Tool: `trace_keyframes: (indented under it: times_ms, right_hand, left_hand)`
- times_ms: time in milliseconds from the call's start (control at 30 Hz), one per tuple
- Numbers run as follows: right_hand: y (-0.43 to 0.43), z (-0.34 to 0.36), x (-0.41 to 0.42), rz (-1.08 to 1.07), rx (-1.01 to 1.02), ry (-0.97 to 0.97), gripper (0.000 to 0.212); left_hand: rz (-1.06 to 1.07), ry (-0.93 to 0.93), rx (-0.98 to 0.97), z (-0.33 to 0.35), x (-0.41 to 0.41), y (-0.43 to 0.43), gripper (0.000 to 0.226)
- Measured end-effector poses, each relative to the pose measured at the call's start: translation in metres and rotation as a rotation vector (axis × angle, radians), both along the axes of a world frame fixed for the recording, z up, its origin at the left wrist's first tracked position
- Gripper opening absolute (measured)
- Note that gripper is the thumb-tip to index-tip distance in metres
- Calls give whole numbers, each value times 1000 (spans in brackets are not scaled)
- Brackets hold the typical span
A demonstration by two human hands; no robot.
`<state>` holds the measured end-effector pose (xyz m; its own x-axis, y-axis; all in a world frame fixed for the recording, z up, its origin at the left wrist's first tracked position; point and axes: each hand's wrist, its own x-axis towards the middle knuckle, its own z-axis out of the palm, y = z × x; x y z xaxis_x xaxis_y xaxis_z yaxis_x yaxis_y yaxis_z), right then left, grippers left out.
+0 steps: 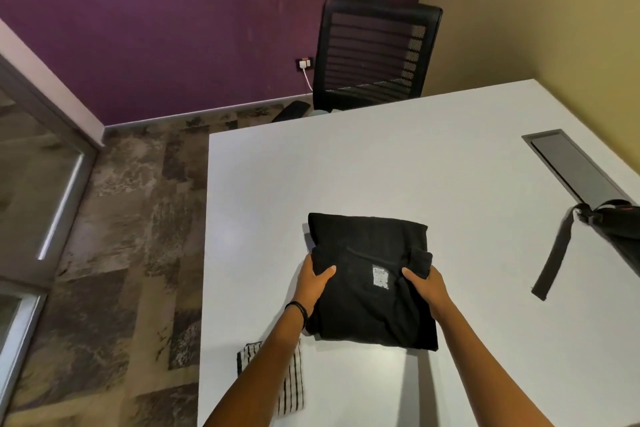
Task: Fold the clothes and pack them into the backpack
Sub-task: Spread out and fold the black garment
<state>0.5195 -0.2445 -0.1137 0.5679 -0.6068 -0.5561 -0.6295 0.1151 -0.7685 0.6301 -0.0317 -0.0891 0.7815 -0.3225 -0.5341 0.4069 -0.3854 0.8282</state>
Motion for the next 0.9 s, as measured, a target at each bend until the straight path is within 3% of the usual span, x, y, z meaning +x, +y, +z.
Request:
trace_keyframes:
  times_ms: [300, 900]
  right_hand:
    - [65, 10, 55, 80, 117, -112, 51]
    - [126, 0, 119, 221, 170, -112, 54]
  left_hand:
    - [136, -22, 18, 11, 43, 72, 55]
    - [295, 70, 48, -22, 82, 162, 54]
